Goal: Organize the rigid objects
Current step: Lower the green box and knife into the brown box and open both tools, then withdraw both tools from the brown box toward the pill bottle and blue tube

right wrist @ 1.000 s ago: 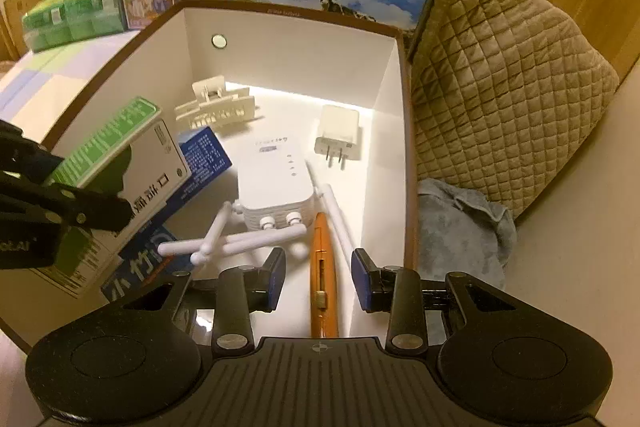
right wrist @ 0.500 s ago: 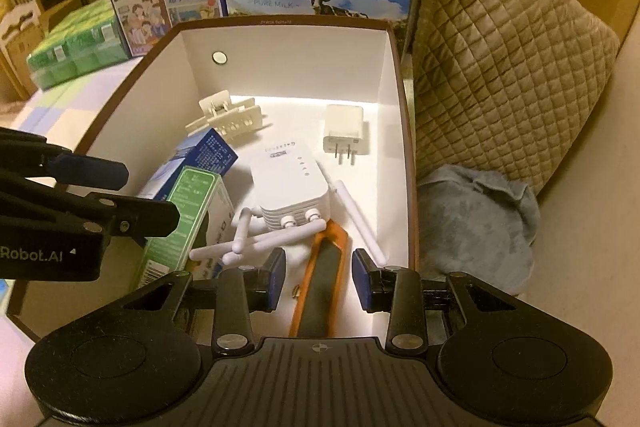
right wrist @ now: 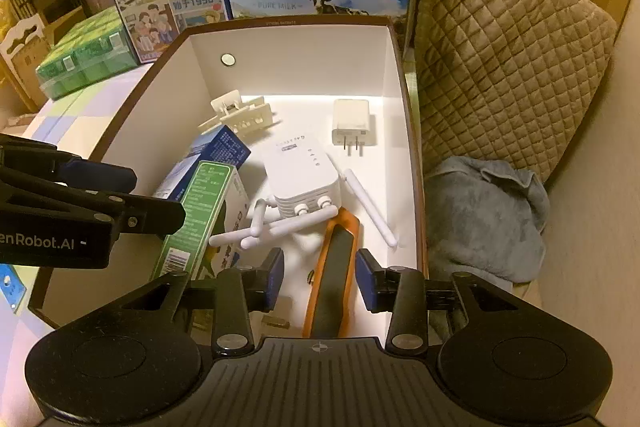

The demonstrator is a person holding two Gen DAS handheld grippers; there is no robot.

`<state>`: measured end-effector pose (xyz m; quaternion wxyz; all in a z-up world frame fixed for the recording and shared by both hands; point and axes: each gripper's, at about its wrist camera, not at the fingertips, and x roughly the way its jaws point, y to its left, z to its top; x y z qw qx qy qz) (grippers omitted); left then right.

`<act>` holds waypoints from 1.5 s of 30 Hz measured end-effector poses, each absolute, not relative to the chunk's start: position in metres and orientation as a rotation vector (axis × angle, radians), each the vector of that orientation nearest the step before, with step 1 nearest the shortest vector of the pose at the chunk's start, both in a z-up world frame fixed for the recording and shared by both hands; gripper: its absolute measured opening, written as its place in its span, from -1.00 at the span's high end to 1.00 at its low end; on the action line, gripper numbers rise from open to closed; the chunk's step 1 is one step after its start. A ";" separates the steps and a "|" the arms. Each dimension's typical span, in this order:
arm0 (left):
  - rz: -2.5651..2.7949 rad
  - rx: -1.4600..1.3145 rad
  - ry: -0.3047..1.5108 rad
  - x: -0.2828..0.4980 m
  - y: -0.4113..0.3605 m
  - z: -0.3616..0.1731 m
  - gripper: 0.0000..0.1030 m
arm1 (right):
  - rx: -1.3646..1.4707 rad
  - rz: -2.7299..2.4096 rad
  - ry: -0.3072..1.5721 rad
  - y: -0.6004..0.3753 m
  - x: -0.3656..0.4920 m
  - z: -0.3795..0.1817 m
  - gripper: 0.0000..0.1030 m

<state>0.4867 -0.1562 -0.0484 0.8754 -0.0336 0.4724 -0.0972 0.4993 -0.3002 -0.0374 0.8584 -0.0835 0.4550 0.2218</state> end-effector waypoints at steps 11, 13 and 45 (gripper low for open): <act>-0.209 -0.066 0.961 0.470 -0.155 -0.033 0.00 | -0.137 0.471 0.935 -0.303 0.485 -0.026 0.27; -0.210 -0.065 0.955 0.466 -0.155 -0.030 0.00 | -0.126 0.471 0.928 -0.304 0.481 -0.023 0.27; -0.097 -0.172 0.944 0.318 -0.022 -0.008 -0.01 | 0.037 0.544 0.863 -0.254 0.363 0.023 0.26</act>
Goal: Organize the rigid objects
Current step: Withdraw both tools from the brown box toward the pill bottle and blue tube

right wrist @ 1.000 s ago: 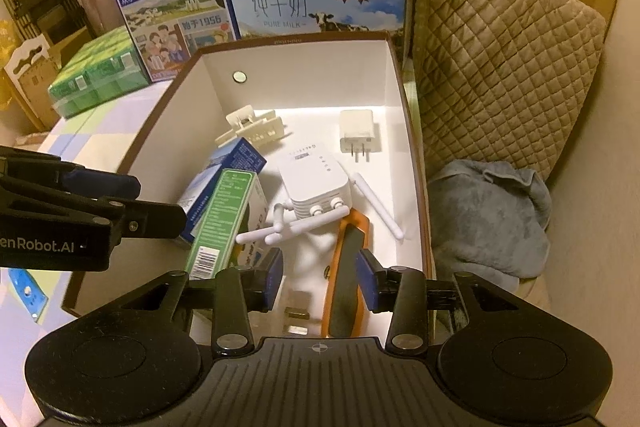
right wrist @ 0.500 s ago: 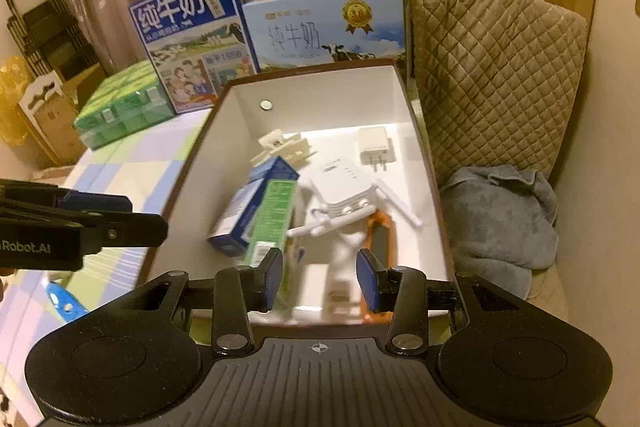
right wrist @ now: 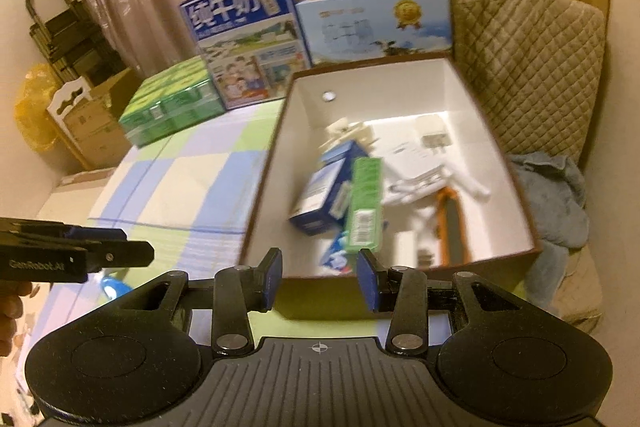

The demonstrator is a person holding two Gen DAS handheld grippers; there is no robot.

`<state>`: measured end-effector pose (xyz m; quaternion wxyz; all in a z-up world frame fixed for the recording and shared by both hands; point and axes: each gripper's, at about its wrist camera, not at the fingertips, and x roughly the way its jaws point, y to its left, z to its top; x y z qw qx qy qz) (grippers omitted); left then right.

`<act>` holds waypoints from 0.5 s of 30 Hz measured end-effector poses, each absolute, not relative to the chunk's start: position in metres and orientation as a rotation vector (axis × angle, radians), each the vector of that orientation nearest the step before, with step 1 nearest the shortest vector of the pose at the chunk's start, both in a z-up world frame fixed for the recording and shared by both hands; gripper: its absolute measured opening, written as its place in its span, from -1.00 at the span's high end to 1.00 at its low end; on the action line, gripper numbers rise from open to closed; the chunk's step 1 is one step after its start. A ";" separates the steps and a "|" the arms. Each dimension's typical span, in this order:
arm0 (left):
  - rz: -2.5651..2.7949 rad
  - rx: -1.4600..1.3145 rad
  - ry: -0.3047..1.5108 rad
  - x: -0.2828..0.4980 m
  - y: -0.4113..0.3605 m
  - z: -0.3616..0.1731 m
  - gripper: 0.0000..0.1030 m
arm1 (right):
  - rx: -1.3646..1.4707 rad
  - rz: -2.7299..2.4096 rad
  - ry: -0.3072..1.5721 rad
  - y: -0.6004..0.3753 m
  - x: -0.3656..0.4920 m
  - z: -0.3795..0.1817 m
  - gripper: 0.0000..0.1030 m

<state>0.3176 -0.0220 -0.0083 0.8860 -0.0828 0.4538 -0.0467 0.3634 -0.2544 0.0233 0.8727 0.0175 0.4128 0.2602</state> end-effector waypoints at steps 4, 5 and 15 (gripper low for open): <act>-0.073 -0.193 0.966 0.300 -0.002 -0.016 -0.01 | 0.033 0.568 0.891 -0.233 0.348 0.016 0.26; -0.069 -0.197 0.971 0.295 0.002 -0.017 -0.01 | 0.032 0.575 0.901 -0.227 0.344 0.014 0.26; 0.006 -0.220 1.024 0.256 0.052 -0.036 -0.01 | 0.008 0.663 0.982 -0.168 0.310 -0.010 0.26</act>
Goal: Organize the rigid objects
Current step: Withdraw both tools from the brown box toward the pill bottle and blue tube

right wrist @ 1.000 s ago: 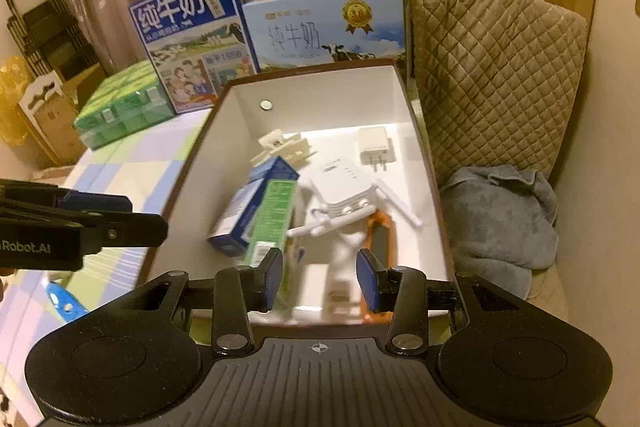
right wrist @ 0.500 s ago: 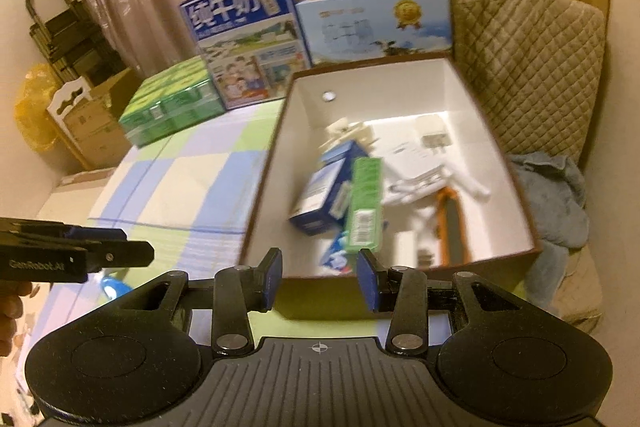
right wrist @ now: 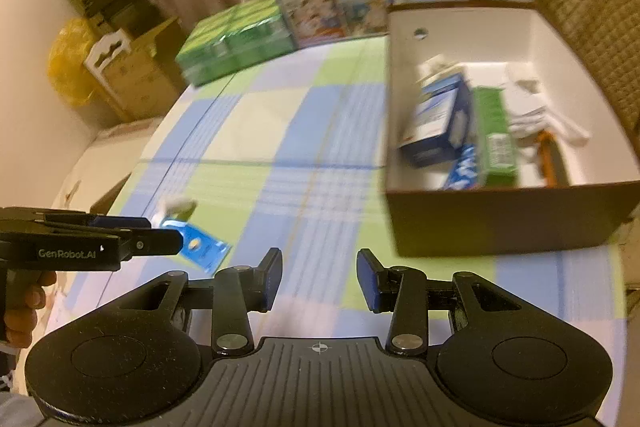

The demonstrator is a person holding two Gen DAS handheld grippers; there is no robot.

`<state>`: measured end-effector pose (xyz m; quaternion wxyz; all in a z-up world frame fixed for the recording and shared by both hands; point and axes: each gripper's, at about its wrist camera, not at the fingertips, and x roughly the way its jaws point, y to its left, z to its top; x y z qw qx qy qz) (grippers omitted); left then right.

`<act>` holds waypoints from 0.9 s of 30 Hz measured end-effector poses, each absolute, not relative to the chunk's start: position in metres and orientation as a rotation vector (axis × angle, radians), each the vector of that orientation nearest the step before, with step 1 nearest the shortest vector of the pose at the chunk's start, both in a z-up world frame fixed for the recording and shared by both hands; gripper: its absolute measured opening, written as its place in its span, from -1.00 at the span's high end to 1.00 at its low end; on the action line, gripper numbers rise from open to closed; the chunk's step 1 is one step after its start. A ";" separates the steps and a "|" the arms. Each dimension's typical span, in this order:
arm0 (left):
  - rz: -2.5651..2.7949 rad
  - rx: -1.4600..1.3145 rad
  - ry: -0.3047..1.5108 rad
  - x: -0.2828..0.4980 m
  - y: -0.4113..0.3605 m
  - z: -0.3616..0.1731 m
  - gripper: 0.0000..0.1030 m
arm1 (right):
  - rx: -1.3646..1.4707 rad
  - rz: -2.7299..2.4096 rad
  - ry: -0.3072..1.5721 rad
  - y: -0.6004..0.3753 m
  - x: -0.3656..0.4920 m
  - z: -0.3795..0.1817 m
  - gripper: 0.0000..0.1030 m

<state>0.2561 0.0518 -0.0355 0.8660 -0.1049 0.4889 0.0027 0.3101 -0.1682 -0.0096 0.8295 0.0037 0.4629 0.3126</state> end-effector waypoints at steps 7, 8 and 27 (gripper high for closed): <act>0.090 -0.259 1.069 0.230 0.089 -0.053 -0.01 | -0.022 0.718 1.028 -0.131 0.295 -0.030 0.26; 0.102 -0.260 1.070 0.227 0.094 -0.055 -0.01 | -0.027 0.723 1.033 -0.126 0.294 -0.032 0.26; 0.212 -0.303 1.061 0.213 0.175 -0.085 0.01 | -0.167 0.844 1.034 -0.025 0.296 -0.087 0.26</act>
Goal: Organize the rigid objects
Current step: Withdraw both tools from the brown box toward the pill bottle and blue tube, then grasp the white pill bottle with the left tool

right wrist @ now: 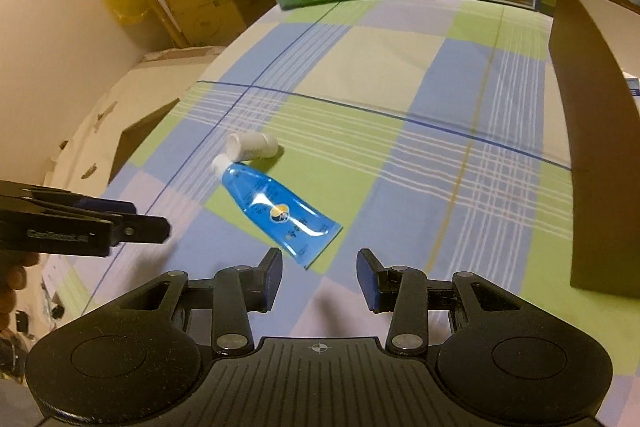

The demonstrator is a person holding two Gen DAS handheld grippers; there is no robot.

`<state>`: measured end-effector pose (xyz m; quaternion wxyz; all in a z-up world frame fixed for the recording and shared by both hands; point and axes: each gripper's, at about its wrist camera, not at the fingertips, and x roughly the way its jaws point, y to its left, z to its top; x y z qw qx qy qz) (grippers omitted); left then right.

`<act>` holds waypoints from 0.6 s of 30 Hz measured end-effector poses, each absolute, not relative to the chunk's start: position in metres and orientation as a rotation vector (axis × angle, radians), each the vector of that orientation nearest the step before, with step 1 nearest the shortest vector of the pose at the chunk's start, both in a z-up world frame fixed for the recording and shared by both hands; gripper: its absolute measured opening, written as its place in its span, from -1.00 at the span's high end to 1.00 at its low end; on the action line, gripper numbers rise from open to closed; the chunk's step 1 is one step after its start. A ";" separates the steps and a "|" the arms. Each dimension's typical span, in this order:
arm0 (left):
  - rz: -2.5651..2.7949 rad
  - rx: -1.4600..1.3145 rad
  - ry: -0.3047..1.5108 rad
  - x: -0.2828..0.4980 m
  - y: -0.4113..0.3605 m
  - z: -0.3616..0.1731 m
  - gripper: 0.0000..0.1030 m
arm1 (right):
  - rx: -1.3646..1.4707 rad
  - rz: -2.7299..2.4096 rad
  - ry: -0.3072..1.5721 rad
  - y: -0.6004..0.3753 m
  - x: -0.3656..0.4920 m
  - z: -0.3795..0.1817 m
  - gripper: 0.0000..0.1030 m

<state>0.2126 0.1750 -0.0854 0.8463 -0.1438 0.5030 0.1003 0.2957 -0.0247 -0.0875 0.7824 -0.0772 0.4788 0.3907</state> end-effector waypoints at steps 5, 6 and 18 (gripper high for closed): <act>0.166 -0.265 1.057 0.224 0.182 -0.089 0.01 | -0.166 0.777 1.056 -0.018 0.311 -0.098 0.25; 0.151 -0.253 1.054 0.229 0.182 -0.089 0.01 | -0.157 0.766 1.061 -0.019 0.314 -0.100 0.25; 0.009 -0.091 1.056 0.300 0.186 -0.100 0.02 | -0.077 0.588 1.102 -0.050 0.336 -0.109 0.26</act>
